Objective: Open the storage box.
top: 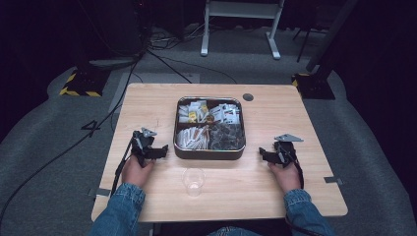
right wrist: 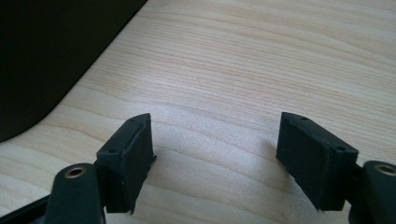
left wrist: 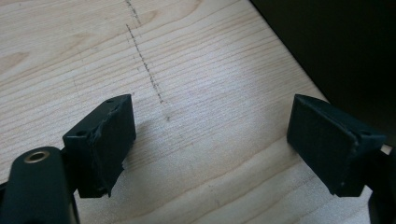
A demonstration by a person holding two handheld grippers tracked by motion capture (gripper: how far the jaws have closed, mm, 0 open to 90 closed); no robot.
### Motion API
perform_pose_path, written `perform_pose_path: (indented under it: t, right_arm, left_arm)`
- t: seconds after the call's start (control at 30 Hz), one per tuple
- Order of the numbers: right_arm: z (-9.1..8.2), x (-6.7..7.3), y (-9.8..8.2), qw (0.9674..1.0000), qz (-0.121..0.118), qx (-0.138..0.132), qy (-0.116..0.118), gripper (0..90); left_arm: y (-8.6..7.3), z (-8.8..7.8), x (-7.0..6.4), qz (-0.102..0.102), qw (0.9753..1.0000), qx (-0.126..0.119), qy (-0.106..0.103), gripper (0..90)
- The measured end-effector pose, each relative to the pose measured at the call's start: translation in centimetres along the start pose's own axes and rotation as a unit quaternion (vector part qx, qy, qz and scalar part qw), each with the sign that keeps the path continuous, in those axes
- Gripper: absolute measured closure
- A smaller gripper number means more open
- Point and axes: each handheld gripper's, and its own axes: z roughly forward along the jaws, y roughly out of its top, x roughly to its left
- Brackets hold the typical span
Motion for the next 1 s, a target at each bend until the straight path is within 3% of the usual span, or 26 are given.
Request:
perform_pose_path:
  t: [0.2, 0.33, 0.5, 0.63, 0.87, 1.0]
  right_arm:
    - [-0.1, 0.0, 0.0, 1.0000, 0.001, 0.002, 0.000, 27.8]
    - [-0.4, 0.0, 0.1, 0.9999, 0.011, 0.000, 0.005, 34.5]
    - [-1.4, -0.2, 0.2, 0.9982, 0.029, -0.049, 0.018, 36.1]
    - [-2.2, 0.0, 0.3, 0.9962, 0.021, -0.083, 0.016, 37.2]
    - [-2.9, 0.6, 0.3, 0.9931, 0.011, -0.116, 0.015, 38.4]
    - [-3.2, 0.7, 0.4, 0.9927, 0.002, -0.118, 0.022, 39.9]
  left_arm:
    - [0.0, 0.0, 0.0, 0.000, 1.0000, 0.000, 0.000, 15.9]
    - [0.0, 0.0, 0.0, 0.000, 1.0000, 0.000, 0.000, 15.8]
    - [0.0, 0.0, 0.0, 0.000, 1.0000, 0.001, -0.001, 15.8]
    - [0.0, 0.0, 0.0, 0.000, 1.0000, 0.000, -0.002, 15.8]
    - [0.0, 0.0, 0.0, 0.000, 1.0000, 0.001, -0.002, 15.8]
    - [0.0, 0.0, 0.0, 0.001, 1.0000, 0.001, -0.002, 15.8]
